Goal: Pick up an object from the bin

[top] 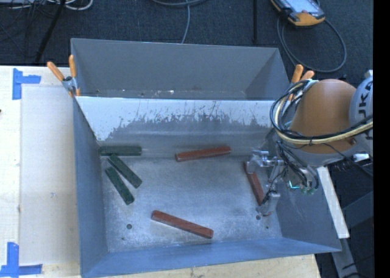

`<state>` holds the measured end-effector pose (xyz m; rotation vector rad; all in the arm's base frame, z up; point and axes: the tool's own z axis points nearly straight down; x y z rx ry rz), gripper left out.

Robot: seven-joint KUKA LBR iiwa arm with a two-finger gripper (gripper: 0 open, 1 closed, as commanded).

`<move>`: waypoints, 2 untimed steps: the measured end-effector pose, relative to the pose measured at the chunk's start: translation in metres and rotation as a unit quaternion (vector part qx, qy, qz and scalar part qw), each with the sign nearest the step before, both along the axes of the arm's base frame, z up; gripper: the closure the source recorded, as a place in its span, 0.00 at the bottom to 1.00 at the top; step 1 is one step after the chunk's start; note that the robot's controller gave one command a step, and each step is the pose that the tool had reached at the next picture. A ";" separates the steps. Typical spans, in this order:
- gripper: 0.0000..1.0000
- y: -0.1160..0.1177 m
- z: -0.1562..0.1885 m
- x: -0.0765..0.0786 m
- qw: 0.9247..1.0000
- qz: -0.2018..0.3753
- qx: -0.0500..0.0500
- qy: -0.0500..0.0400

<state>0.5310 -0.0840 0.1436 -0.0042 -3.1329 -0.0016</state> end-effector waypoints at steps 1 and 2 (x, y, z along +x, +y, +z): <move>0.00 0.000 0.004 0.002 1.000 0.002 0.000 -0.004; 0.00 -0.020 -0.036 0.012 0.987 0.159 0.000 -0.006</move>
Offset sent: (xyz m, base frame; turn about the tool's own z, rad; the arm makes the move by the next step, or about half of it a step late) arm 0.0169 -0.0396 -0.0736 -0.5782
